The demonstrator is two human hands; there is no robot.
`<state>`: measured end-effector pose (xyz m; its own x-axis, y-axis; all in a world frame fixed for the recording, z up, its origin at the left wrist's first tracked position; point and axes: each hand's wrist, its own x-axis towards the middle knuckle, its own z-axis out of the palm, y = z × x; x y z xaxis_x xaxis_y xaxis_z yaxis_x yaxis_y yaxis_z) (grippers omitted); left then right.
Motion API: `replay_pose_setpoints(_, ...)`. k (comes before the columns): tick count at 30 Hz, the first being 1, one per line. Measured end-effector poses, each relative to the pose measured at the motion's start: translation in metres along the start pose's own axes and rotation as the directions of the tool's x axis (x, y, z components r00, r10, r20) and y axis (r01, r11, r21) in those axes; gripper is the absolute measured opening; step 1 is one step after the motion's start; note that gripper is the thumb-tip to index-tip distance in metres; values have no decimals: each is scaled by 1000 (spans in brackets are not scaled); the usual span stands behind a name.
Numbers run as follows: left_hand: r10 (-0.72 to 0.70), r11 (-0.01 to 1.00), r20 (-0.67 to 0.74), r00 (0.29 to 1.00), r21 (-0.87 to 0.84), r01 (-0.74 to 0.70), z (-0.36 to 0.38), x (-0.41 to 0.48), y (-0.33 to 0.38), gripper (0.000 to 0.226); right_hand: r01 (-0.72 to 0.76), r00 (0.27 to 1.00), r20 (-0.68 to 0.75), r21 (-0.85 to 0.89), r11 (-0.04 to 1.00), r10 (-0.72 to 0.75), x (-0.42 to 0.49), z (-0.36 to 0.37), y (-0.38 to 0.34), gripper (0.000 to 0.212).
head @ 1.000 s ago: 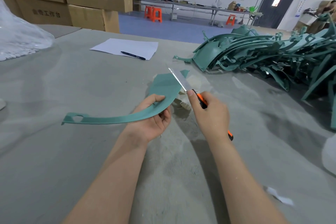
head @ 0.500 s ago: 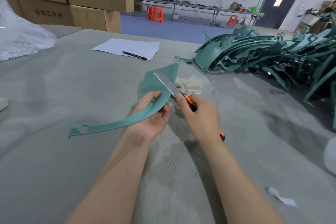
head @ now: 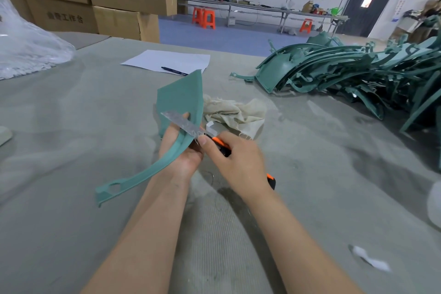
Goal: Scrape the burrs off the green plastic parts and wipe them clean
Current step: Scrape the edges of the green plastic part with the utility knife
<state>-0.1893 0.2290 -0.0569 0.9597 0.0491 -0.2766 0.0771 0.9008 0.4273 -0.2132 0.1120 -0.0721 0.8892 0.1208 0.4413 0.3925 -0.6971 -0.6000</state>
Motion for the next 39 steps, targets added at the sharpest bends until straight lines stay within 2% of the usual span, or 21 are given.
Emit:
replay_pose_setpoints(3, 53, 996, -10, 999, 75, -52, -1, 2, 2, 29, -7, 1000, 30, 20, 1000, 6, -1, 1, -4, 53)
replay_pose_setpoints(14, 74, 984, 33, 997, -162, -68, -1, 0, 3, 26, -3, 997, 77, 57, 998, -1, -6, 4, -11, 55)
replay_pose_setpoints(17, 138, 968, -3, 990, -209, -136, -2, 4, 7, 23, 38, 991, 126, 92, 995, -50, -12, 6, -18, 51)
replay_pose_setpoints(22, 133, 952, -85, 987, -264, -151, -6, 13, 18, 10, 143, 944, 269, 185, 972, -190, -30, 8, -38, 51)
replay_pose_setpoints(26, 156, 962, -100, 983, -209, -174, -9, 16, 19, 11, 182, 914, 300, 294, 938, -272, -31, 1, -43, 58)
replay_pose_setpoints(28, 152, 984, -84, 985, -86, -159, -9, 15, 16, 16, 84, 965, 202, 356, 931, -165, -19, -8, -37, 62)
replay_pose_setpoints(30, 124, 992, -64, 990, -20, -126, -4, 10, 9, 20, -21, 1000, 17, 377, 926, 15, -5, -19, -22, 69)
replay_pose_setpoints(33, -8, 995, -5, 1000, 103, 8, 6, -2, -4, 22, -140, 960, -204, 254, 957, 194, 9, -36, 16, 63)
replay_pose_setpoints(35, -93, 975, 27, 995, 205, 85, 10, -7, -11, 17, -228, 921, -282, 170, 959, 269, 12, -45, 38, 53)
replay_pose_setpoints(39, -224, 915, 39, 974, 353, 196, 12, -11, -18, 15, -318, 862, -380, 110, 942, 335, 14, -52, 58, 53)
